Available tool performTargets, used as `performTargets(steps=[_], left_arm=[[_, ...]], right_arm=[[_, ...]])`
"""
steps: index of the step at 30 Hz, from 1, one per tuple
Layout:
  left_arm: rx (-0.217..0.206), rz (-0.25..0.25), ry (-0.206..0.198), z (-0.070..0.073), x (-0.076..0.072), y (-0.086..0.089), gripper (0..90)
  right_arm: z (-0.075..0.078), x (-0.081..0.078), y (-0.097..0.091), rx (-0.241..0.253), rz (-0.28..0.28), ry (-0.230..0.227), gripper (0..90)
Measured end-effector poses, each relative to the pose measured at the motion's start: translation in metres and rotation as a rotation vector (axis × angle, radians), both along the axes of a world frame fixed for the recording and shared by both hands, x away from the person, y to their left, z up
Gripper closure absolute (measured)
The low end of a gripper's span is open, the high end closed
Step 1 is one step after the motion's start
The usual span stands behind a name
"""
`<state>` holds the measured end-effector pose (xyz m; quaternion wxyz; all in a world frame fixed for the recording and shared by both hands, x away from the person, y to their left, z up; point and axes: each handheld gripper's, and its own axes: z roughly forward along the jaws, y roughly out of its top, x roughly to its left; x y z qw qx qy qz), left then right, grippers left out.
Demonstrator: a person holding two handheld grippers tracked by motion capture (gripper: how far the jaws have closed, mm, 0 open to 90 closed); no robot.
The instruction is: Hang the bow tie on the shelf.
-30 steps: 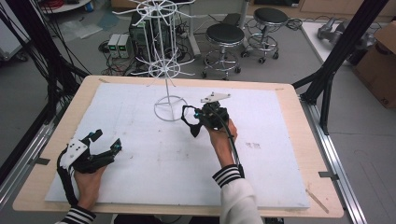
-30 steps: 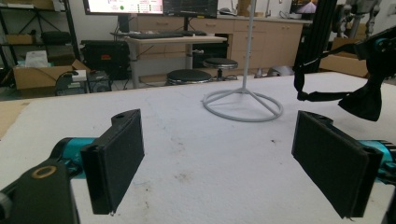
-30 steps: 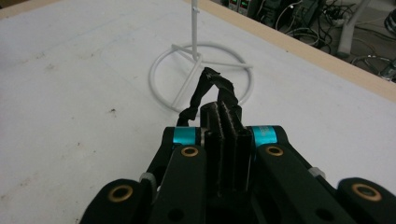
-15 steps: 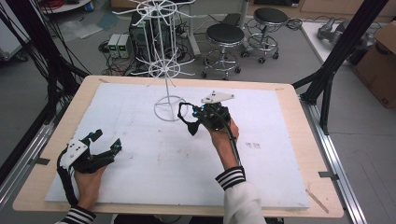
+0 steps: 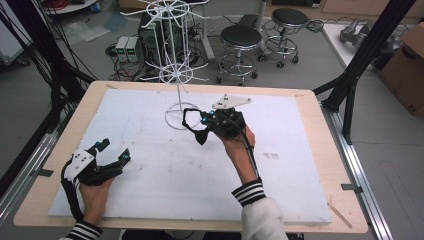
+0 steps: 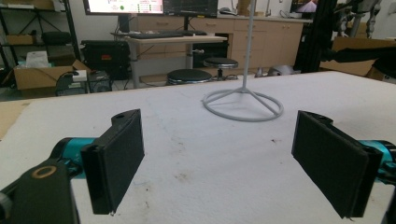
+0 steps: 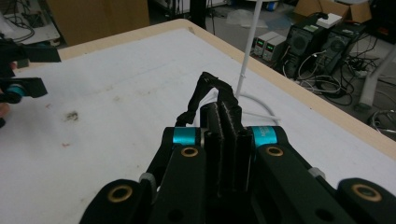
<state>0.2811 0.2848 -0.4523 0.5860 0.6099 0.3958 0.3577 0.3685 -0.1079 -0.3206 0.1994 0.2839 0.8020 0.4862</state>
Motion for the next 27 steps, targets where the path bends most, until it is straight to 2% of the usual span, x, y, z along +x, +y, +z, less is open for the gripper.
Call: performTargets(steps=[4, 14, 27], left_arm=[[0.001, 0.000, 0.000, 0.000, 0.000, 0.000, 17.4], [0.000, -0.001, -0.001, 0.000, 0.000, 0.000, 17.4], [-0.008, 0.001, 0.000, 0.000, 0.000, 0.000, 17.4]], right_arm=[[0.008, -0.005, 0.004, 0.000, 0.016, -0.021, 87.3], [0.031, -0.009, 0.007, 0.022, 0.030, -0.035, 87.3], [0.054, -0.001, 0.017, 0.038, 0.042, -0.080, 87.2]])
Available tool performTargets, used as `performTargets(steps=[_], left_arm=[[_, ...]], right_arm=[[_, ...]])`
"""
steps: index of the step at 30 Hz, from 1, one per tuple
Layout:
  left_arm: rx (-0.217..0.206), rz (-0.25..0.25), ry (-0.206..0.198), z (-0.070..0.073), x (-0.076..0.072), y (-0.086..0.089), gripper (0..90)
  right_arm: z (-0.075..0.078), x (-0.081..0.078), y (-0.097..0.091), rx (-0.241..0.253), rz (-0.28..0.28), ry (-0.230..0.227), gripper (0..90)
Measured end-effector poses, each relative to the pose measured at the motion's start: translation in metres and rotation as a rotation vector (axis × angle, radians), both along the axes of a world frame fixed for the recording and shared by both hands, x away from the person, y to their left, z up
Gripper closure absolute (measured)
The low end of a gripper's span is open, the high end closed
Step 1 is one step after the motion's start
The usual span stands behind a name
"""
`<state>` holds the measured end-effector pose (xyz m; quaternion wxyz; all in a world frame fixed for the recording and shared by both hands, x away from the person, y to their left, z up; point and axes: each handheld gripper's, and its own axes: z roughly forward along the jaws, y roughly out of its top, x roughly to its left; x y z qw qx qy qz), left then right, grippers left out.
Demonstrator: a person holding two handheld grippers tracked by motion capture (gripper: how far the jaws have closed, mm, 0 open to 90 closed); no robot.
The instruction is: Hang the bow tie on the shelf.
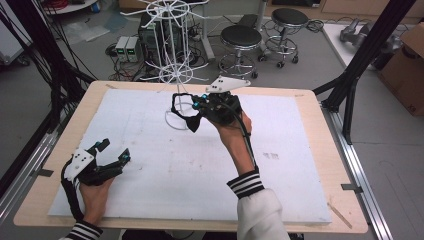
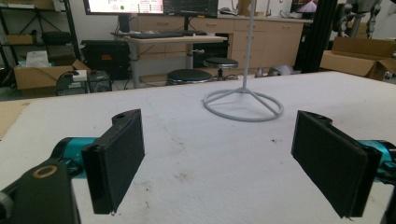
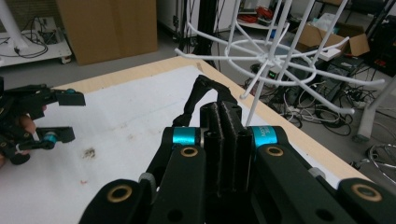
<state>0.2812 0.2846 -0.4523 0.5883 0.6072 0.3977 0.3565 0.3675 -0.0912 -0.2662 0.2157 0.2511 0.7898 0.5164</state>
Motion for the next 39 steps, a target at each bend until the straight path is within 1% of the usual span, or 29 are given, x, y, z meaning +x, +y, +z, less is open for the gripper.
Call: performTargets(steps=[3, 5, 9, 13, 22, 27, 31, 36, 39], left_arm=[[0.000, 0.000, -0.001, 0.000, 0.000, 0.000, 17.4], [0.001, 0.000, -0.002, 0.000, 0.000, 0.000, 17.4], [0.001, -0.001, 0.000, 0.000, 0.000, 0.000, 17.4], [0.003, 0.000, 0.001, 0.000, 0.000, 0.000, 17.4], [-0.002, 0.000, 0.001, 0.000, 0.000, 0.000, 17.4], [0.001, -0.001, 0.001, 0.000, 0.000, 0.000, 17.4], [0.003, -0.002, 0.001, 0.000, 0.000, 0.001, 17.4], [0.002, -0.002, 0.001, 0.000, 0.000, 0.001, 17.4], [0.002, -0.001, -0.002, 0.000, 0.000, 0.000, 17.4]], right_arm=[[0.003, 0.004, 0.002, 0.014, -0.006, 0.001, 87.2], [0.004, 0.007, 0.002, 0.012, -0.007, -0.006, 87.2], [0.005, 0.015, 0.002, 0.013, -0.024, 0.002, 87.2], [0.003, 0.021, 0.000, 0.012, -0.046, 0.009, 87.2], [-0.004, 0.032, 0.002, -0.004, -0.091, 0.003, 87.2], [-0.009, 0.038, 0.004, -0.017, -0.107, 0.019, 87.2], [-0.012, 0.041, 0.007, -0.033, -0.114, 0.021, 87.1], [-0.018, 0.048, 0.009, -0.049, -0.138, 0.045, 87.2], [-0.023, 0.052, 0.009, -0.044, -0.147, 0.064, 87.0]])
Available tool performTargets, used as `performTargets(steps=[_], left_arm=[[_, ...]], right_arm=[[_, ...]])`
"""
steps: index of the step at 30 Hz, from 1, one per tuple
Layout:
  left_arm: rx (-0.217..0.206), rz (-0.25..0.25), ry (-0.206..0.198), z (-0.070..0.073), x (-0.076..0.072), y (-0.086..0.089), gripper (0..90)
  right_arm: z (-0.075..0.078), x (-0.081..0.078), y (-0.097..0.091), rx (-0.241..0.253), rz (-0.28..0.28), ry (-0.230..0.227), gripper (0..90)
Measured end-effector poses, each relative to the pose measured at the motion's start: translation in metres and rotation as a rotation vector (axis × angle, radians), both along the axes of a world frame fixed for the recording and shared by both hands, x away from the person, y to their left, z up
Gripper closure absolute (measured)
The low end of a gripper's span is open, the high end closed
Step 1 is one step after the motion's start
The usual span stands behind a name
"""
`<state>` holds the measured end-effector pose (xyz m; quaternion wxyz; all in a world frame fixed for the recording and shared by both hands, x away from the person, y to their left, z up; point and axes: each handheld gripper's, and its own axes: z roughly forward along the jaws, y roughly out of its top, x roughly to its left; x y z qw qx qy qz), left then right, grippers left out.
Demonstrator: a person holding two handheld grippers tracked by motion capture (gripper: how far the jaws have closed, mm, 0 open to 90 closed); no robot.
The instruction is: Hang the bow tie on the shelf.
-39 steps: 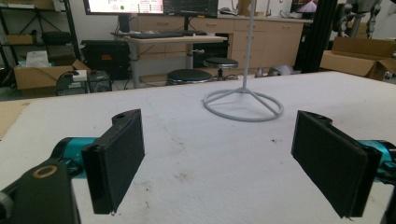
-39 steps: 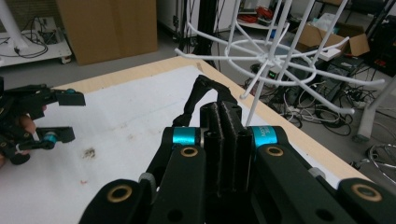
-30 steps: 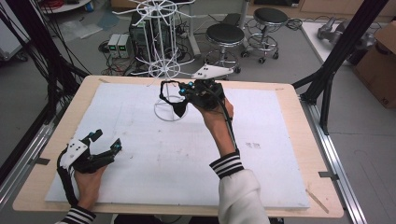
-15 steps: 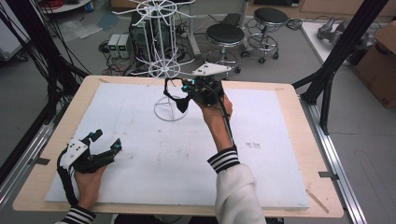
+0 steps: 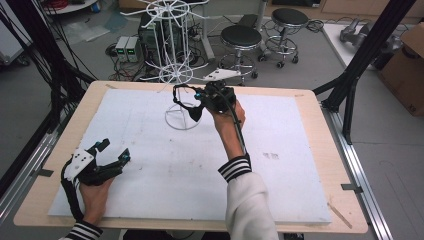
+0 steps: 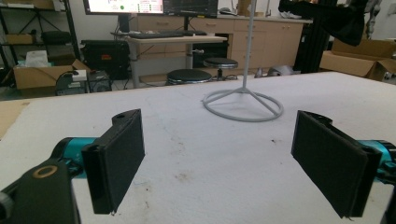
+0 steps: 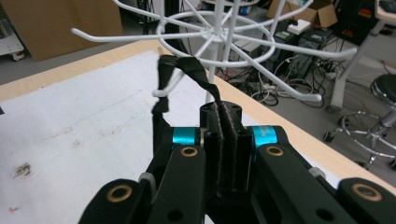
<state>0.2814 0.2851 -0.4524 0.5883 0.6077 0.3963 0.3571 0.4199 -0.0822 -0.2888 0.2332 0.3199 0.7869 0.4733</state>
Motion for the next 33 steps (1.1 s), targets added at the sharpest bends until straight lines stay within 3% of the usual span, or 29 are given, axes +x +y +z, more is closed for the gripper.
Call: performTargets(steps=[17, 25, 30, 33], left_arm=[[0.000, -0.002, 0.003, 0.000, 0.000, 0.001, 17.4], [0.000, -0.003, 0.002, 0.000, 0.000, 0.000, 17.4], [-0.003, -0.003, 0.001, 0.000, 0.000, 0.000, 17.4], [-0.002, -0.003, 0.001, 0.000, 0.000, 0.000, 17.4]], right_arm=[[-0.027, 0.018, 0.006, 0.011, -0.031, 0.078, 86.3], [-0.031, 0.021, 0.005, 0.023, -0.034, 0.116, 81.4], [-0.034, 0.022, 0.000, 0.057, -0.030, 0.168, 69.4], [-0.034, 0.020, 0.001, 0.101, -0.022, 0.217, 43.9]])
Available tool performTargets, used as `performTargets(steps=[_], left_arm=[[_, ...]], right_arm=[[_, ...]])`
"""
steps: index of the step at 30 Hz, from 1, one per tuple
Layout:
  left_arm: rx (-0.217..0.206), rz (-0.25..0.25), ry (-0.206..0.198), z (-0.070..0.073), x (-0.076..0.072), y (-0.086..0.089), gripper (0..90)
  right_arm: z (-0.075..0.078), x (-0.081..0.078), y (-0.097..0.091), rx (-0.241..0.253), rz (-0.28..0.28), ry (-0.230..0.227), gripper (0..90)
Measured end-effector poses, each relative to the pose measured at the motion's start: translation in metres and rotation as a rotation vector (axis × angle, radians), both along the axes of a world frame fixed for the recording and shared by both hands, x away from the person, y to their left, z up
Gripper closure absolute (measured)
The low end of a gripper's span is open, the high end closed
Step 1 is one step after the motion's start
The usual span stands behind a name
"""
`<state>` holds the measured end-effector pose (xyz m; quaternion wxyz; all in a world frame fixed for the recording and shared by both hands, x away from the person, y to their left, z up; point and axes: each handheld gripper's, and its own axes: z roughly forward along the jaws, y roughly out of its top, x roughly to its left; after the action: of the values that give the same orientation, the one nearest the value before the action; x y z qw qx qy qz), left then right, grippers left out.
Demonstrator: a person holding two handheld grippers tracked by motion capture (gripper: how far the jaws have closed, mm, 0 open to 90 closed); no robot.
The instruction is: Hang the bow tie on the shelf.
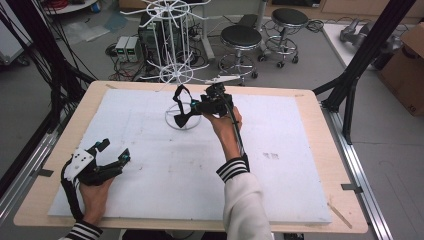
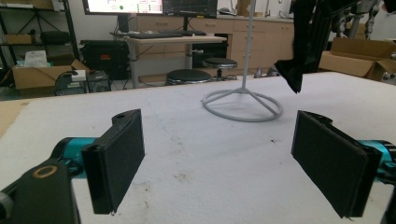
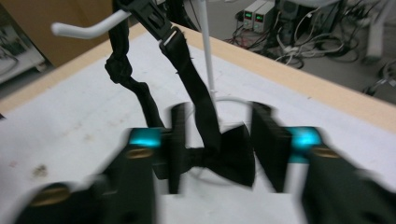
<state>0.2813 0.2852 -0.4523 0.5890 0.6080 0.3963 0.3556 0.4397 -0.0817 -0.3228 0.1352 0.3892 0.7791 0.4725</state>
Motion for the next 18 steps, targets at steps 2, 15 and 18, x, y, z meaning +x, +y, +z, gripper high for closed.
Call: performTargets(steps=[2, 15, 18], left_arm=[[0.000, 0.001, 0.000, 0.000, 0.000, 0.000, 17.4], [0.002, 0.002, 0.002, 0.000, 0.000, 0.000, 17.3], [0.001, 0.003, 0.001, 0.000, 0.000, -0.001, 17.3]], right_arm=[[-0.001, -0.003, -0.001, 0.033, 0.032, 0.002, 34.6], [-0.006, -0.062, -0.038, -0.026, 0.057, -0.097, 11.2], [-0.010, -0.080, -0.058, -0.010, 0.044, -0.131, 11.0]])
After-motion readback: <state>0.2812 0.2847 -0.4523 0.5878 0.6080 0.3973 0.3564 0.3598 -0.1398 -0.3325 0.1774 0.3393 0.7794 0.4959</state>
